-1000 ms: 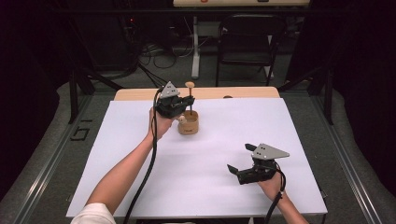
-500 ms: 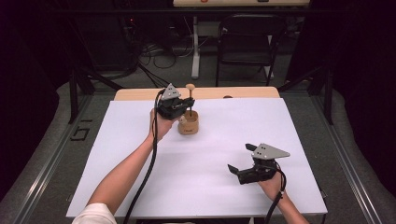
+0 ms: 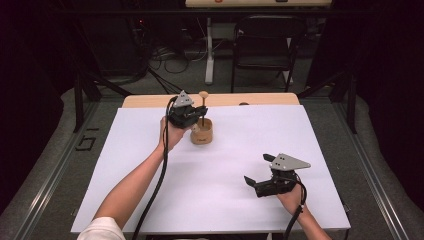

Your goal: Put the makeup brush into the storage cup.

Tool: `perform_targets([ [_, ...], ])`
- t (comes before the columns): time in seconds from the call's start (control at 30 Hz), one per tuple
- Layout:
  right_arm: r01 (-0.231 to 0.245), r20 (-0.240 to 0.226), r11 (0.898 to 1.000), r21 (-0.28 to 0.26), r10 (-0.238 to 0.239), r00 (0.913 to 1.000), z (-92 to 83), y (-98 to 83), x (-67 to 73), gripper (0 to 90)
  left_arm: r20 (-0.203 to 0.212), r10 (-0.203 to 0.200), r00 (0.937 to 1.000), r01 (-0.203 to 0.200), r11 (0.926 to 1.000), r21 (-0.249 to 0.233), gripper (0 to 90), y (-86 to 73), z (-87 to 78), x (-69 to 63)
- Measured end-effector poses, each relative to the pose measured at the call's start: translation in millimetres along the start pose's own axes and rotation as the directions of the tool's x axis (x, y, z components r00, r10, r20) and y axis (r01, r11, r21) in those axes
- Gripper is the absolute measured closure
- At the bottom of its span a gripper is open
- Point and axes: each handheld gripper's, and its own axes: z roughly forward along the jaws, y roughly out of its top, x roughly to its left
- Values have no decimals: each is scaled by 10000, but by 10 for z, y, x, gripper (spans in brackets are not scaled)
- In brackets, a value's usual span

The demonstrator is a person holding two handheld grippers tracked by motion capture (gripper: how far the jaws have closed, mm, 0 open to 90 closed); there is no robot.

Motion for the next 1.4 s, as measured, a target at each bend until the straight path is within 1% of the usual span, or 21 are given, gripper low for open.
perform_targets([
  [0.23, -1, 41, 10000, -12, 1, 10000, 8, -1, 1, 0, -46, -45, 10000, 46, 9999, 97, 833, -25, 36, 19],
  [0.27, -9, 25, 10000, -26, 9, 10000, 7, -2, 0, 0, -75, -19, 10000, 21, 9998, 174, 833, -26, 37, 22],
  [0.4, 2, 24, 10000, 3, -2, 10000, -3, 6, 3, 0, -122, -107, 9999, 110, 9996, 265, 833, -42, 52, 36],
  [0.47, 38, 42, 10000, -90, -37, 10000, -4, 9, 7, 0, -175, -3, 9998, 9, 9994, 359, 833, -39, 58, 30],
  [0.57, -17, 15, 9999, -101, 17, 10000, 3, 4, -3, 0, -175, 75, 9998, -68, 9991, 407, 833, -38, 68, 31],
  [0.6, -19, 21, 10000, -31, 19, 10000, 8, 3, -10, 0, -176, 105, 9998, -97, 9989, 454, 832, -40, 74, 31],
  [0.8, 25, 47, 10000, -12, -25, 10000, -5, 8, 2, 0, -136, 80, 9999, -72, 9984, 566, 829, -56, 97, 36],
  [0.83, -6, 53, 10000, 5, 6, 10000, -6, 7, 0, 0, -34, 21, 10000, -18, 9979, 642, 808, -62, 102, 44],
  [0.9, -28, 46, 10000, -69, 28, 10000, 0, 3, -10, 0, -14, -87, 10000, 88, 9968, 796, 588, -77, 111, 58],
  [0.93, -32, 45, 10000, -14, 32, 10000, -1, 4, -13, 0, -20, -135, 9999, 137, 9960, 888, 501, -83, 107, 70],
  [0.97, -77, 66, 10000, 23, 77, 9999, -4, 5, -14, 0, -47, -213, 9998, 217, 9955, 920, 426, -86, 101, 83],
  [1.03, -59, 43, 10000, -17, 59, 10000, -15, 14, -26, 0, -190, -240, 9995, 256, 9955, 916, 266, -77, 65, 101],
  [1.07, -163, 61, 9998, -111, 163, 9998, -17, 15, -30, 0, -133, -377, 9992, 387, 9955, 868, 210, -72, 37, 110],
  [1.1, -161, 86, 9998, -102, 162, 9998, -26, 19, -44, 0, -111, -433, 9990, 441, 9957, 809, 163, -71, 9, 112],
  [1.13, -197, 141, 9998, -94, 199, 9997, -38, 20, -55, 0, -70, -359, 9993, 363, 9962, 791, 149, -68, -23, 109],
  [1.17, -230, 153, 9995, -195, 233, 9996, -40, 17, -64, 0, -47, -264, 9996, 267, 9965, 789, 148, -63, -58, 106],
  [1.2, -196, 217, 9997, -162, 200, 9996, -54, 19, -72, 0, 15, -273, 9996, 271, 9971, 704, 132, -62, -87, 100],
  [1.27, -166, 301, 9996, -206, 173, 9994, -77, 26, -87, 0, 9, -222, 9998, 221, 9972, 713, 78, -55, -140, 87],
  [1.4, -279, 313, 9992, -290, 288, 9991, -88, 26, -125, 0, 200, -148, 9997, 136, 9983, 565, 35, -61, -249, 43],
])
